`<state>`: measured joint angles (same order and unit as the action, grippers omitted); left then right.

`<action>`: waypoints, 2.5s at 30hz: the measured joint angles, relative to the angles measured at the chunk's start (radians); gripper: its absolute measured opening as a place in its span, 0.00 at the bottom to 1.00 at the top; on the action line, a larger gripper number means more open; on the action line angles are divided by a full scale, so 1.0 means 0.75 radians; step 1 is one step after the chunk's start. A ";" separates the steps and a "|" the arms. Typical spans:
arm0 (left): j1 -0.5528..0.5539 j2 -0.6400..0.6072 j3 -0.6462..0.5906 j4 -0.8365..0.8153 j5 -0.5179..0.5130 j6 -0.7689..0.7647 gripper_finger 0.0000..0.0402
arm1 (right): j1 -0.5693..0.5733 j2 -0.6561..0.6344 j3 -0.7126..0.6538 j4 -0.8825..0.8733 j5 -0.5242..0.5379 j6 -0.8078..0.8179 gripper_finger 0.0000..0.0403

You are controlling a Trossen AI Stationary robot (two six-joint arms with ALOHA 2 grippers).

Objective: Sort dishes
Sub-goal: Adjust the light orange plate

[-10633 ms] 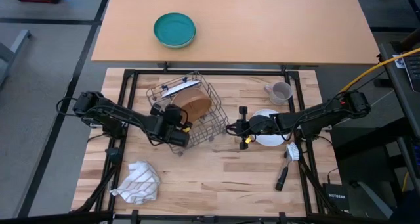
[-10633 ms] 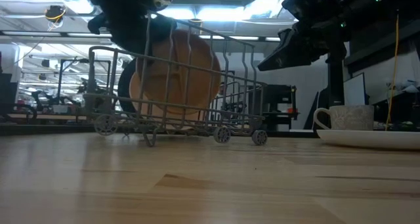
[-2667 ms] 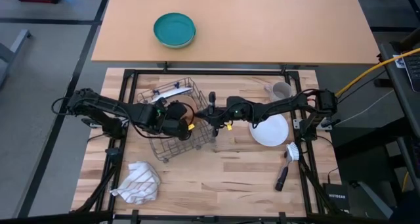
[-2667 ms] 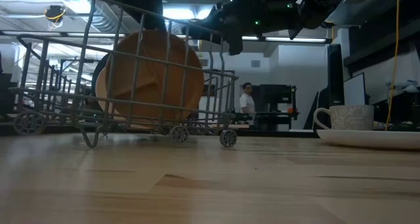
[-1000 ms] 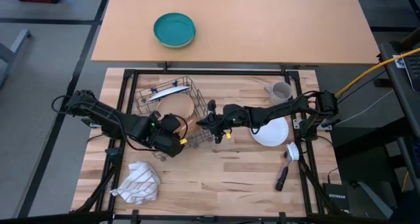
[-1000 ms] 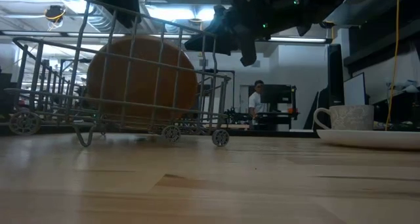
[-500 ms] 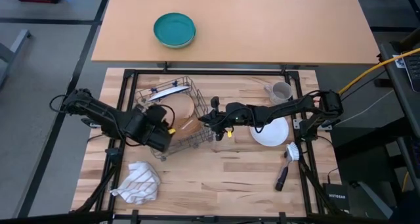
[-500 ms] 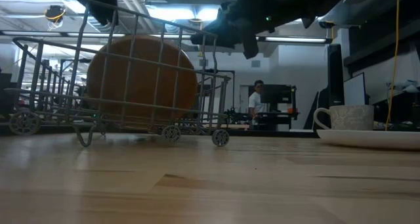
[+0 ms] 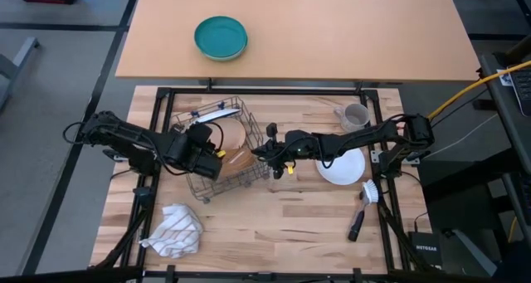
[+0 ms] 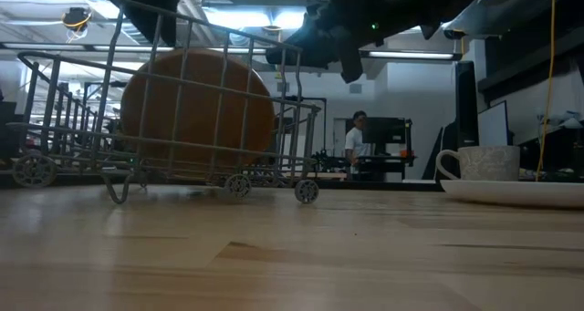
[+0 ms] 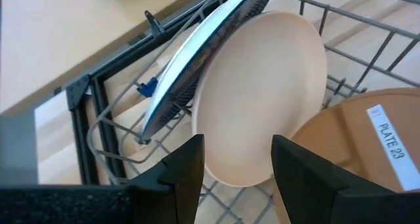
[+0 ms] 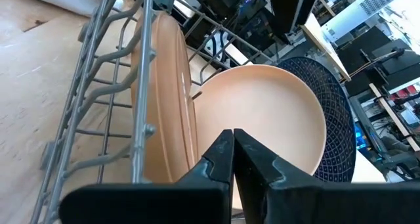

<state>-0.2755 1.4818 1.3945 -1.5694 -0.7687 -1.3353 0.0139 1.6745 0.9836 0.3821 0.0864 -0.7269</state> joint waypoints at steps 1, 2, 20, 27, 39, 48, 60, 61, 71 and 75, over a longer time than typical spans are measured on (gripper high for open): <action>0.001 0.000 -0.012 0.017 0.002 -0.007 0.41 | 0.000 0.000 0.000 -0.001 0.000 0.000 0.04; 0.001 -0.002 -0.031 0.033 0.005 -0.019 0.41 | 0.000 0.000 0.000 -0.005 0.000 0.000 0.04; 0.124 -0.187 -0.394 0.177 0.213 0.056 0.41 | -0.001 -0.019 0.002 -0.067 -0.001 0.000 0.04; 0.179 -0.231 -0.510 0.397 0.178 0.189 0.41 | -0.001 -0.019 0.002 -0.067 -0.001 0.000 0.04; 0.258 -0.232 -0.521 0.646 0.162 0.509 0.41 | -0.002 -0.018 0.002 -0.069 0.000 0.001 0.04; 0.224 -0.230 -0.521 0.728 0.252 0.603 0.41 | -0.002 -0.018 0.001 -0.087 0.000 0.001 0.04; 0.101 -0.230 -0.521 0.764 0.311 0.627 0.41 | -0.002 -0.017 0.001 -0.095 0.000 0.000 0.04; 0.091 -0.230 -0.521 0.764 0.325 0.626 0.41 | -0.002 -0.017 0.001 -0.095 0.000 0.001 0.04; 0.010 -0.230 -0.520 0.762 0.336 0.589 0.41 | -0.001 -0.017 0.001 0.063 0.000 -0.006 0.04; -0.008 -0.230 -0.520 0.758 0.339 0.594 0.41 | -0.002 -0.016 0.001 0.043 0.000 -0.006 0.04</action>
<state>-0.2817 1.3090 1.0042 -1.0011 -0.5147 -0.8902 0.0128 1.6623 0.9844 0.4145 0.0864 -0.7315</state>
